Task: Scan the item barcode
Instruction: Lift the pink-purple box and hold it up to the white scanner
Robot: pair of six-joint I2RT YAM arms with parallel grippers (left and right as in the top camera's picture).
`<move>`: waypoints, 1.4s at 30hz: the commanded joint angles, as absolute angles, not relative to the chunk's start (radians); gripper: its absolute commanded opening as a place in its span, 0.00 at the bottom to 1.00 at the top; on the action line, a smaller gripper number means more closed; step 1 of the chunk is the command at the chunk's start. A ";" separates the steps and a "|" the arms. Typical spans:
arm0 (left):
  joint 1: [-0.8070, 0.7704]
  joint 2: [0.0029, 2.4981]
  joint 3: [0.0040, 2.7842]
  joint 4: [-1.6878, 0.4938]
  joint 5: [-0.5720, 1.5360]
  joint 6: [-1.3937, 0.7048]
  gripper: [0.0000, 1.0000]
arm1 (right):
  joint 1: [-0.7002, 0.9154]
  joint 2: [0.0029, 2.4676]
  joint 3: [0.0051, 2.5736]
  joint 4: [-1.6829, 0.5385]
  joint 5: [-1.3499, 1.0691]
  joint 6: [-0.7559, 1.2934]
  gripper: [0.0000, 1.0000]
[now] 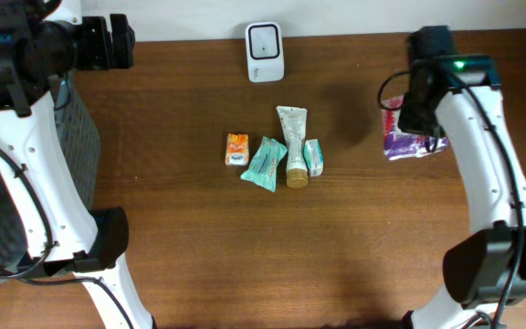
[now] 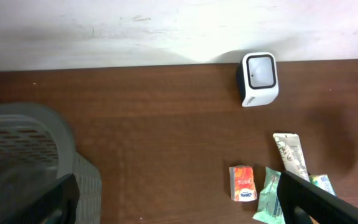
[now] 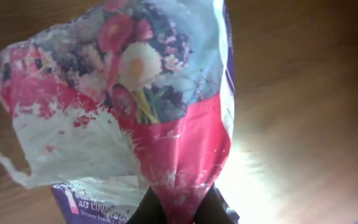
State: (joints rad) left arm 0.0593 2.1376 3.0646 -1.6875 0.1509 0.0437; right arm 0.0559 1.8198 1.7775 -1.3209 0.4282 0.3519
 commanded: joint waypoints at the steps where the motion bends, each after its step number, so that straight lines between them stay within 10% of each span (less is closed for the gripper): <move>1: 0.062 2.133 3.064 -1.688 0.161 0.038 0.99 | 0.105 1.889 1.750 -1.321 0.657 0.432 0.04; 11: 0.062 2.133 3.064 -1.688 0.161 0.038 0.99 | 0.289 2.041 1.713 -1.201 0.476 0.424 0.23; 12: 0.062 2.133 3.064 -1.688 0.161 0.038 0.99 | 0.332 2.041 1.713 -1.166 0.441 0.424 0.33; 13: 0.062 2.133 3.064 -1.688 0.161 0.038 0.99 | 0.384 2.041 1.713 -1.131 0.421 0.419 0.64; 17: 0.062 2.133 3.064 -1.688 0.161 0.038 0.99 | 0.494 2.041 1.762 -1.111 0.376 0.366 0.88; 25: 0.062 2.133 3.064 -1.688 0.161 0.038 0.99 | 0.345 2.037 2.107 -1.290 0.300 0.310 0.96; 32: 0.062 2.133 3.064 -1.688 0.161 0.038 0.99 | -0.068 2.072 1.928 -1.297 -0.476 -0.041 0.96; 42: 0.062 2.133 3.064 -1.688 0.161 0.038 0.99 | -0.186 2.085 1.352 -0.607 -0.805 0.042 0.84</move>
State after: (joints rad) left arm 0.0593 2.1376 3.0646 -1.6882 0.1505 0.0437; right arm -0.1848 2.0926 1.4200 -0.6689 -0.7113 -0.0029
